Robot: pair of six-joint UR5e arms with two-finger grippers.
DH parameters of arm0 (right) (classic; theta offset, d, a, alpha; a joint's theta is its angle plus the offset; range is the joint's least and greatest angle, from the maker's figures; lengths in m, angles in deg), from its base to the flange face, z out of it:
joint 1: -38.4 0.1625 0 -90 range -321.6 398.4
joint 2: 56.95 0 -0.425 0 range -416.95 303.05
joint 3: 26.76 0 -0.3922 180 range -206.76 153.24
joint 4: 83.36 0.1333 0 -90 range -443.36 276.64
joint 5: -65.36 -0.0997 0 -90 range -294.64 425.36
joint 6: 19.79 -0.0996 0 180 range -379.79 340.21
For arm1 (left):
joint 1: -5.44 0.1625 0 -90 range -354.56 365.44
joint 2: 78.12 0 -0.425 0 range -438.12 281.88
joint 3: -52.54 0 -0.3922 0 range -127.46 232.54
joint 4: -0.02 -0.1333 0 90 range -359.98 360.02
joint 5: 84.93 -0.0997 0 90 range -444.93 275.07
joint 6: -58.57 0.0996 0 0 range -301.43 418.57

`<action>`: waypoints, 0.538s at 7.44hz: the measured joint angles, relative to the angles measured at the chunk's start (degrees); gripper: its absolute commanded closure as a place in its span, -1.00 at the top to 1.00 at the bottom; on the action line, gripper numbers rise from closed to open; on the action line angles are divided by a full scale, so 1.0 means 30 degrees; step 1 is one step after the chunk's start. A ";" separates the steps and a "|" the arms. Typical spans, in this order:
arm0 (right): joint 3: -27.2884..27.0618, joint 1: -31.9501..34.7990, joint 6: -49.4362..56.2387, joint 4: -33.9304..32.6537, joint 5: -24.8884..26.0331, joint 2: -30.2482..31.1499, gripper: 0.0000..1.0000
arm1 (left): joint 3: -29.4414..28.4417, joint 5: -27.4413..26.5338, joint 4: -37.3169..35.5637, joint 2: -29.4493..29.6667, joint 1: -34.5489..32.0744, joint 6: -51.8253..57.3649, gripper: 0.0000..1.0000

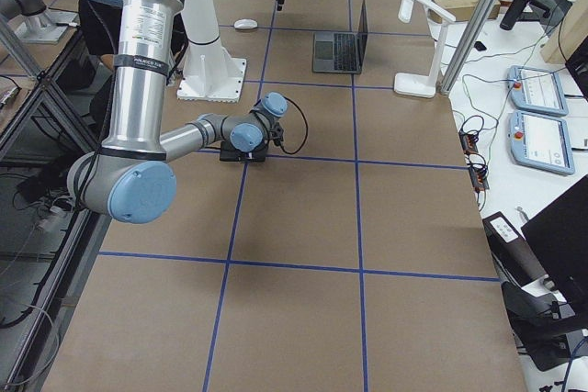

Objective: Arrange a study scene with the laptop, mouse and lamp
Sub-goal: 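Pinch the mouse pad edge with the right gripper and lift it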

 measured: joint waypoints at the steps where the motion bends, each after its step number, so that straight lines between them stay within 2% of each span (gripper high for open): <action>1: -0.0040 0.0000 0.0003 0.0000 0.0037 0.0000 -0.77 | 0.0103 0.0005 0.0001 -0.0134 -0.0001 -0.0001 0.89; 4: -0.0263 0.0102 0.0036 0.0000 0.0477 0.0000 -0.80 | 0.0423 0.0008 -0.0011 -0.0468 -0.0001 0.0000 0.89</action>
